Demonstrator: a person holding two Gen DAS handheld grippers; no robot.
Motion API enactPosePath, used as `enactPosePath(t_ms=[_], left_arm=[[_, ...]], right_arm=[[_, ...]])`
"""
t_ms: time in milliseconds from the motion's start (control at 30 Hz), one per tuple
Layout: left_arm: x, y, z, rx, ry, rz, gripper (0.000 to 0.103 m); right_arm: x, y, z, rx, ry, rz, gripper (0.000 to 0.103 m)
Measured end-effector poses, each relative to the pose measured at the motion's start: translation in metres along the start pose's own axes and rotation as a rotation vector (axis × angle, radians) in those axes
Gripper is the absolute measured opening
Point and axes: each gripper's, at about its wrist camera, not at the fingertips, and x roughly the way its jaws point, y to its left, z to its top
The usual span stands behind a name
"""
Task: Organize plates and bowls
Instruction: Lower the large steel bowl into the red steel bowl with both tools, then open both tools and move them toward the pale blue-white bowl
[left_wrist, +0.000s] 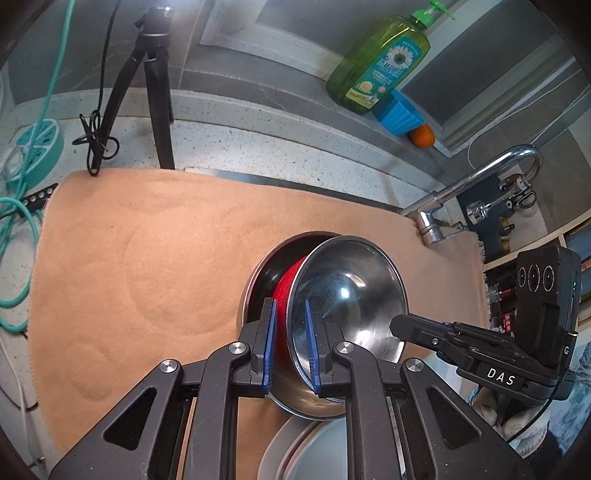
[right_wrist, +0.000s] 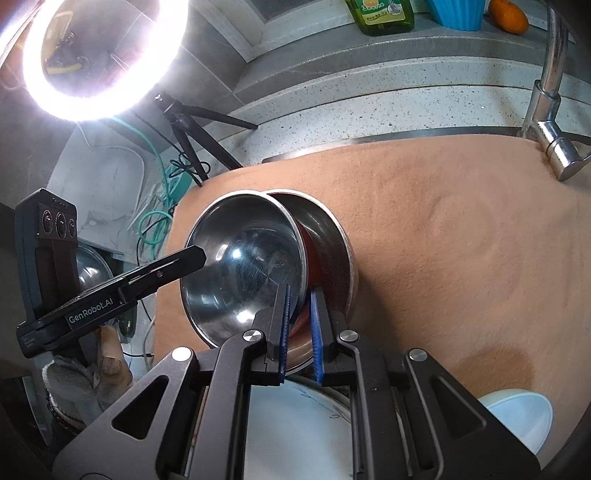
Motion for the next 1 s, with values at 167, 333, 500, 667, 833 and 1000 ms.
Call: enactPosePath(t_ms=[167, 333, 500, 667, 833, 1000], left_arm=[[0.006, 0.001, -0.003, 0.012, 0.023, 0.015, 0.013], [0.012, 0.003, -0.003, 0.017, 0.036, 0.034, 0.013], [0.012, 0.003, -0.002, 0.025, 0.033, 0.046, 0.013], [0.012, 0.001, -0.002, 0.032, 0.037, 0.054, 0.013], [0.013, 0.000, -0.002, 0.040, 0.045, 0.060, 0.013], [0.015, -0.002, -0.001, 0.049, 0.044, 0.070, 0.013]], right_arm=[[0.006, -0.004, 0.000, -0.002, 0.014, -0.018, 0.011], [0.011, -0.004, 0.001, -0.012, 0.022, -0.037, 0.011], [0.014, -0.001, 0.003, -0.030, 0.021, -0.060, 0.011], [0.015, 0.002, 0.003, -0.042, 0.028, -0.071, 0.013], [0.015, 0.003, 0.003, -0.045, 0.029, -0.073, 0.013], [0.015, 0.004, 0.004, -0.052, 0.034, -0.083, 0.013]])
